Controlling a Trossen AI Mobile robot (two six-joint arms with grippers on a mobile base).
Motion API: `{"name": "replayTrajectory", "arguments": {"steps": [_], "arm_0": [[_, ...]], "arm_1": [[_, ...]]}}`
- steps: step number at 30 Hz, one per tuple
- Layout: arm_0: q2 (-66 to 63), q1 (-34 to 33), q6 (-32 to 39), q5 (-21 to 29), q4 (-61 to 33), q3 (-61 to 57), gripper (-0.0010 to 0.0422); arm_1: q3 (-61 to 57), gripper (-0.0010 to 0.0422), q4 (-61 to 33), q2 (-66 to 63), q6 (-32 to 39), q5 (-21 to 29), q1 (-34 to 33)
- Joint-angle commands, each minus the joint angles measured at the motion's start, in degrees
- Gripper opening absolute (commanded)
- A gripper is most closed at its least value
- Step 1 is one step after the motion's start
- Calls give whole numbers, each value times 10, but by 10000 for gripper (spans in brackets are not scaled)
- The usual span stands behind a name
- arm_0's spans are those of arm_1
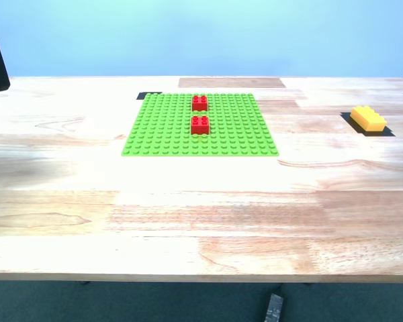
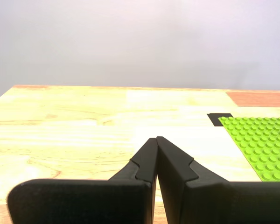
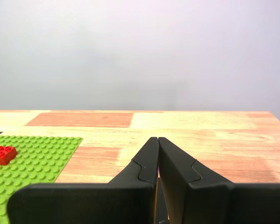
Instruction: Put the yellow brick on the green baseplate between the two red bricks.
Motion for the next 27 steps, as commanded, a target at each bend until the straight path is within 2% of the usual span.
{"name": "replayTrajectory", "arguments": {"steps": [1, 10, 12, 16, 21, 27], "arm_0": [[0, 0, -6, 0, 0, 0, 0], [0, 0, -6, 5, 0, 0, 0], [0, 0, 0, 35, 2, 0, 0], [0, 0, -8, 126, 26, 5, 0], [15, 0, 15, 145, -52, 83, 0], [59, 0, 57, 214, -154, 213, 0]], "arm_1": [[0, 0, 0, 0, 1, -1, 0], [0, 0, 0, 0, 2, -1, 0], [0, 0, 0, 0, 12, -1, 0], [0, 0, 0, 0, 50, -1, 0], [15, 0, -30, 1, 73, 0, 0], [81, 0, -99, 44, 57, 2, 0]]}}
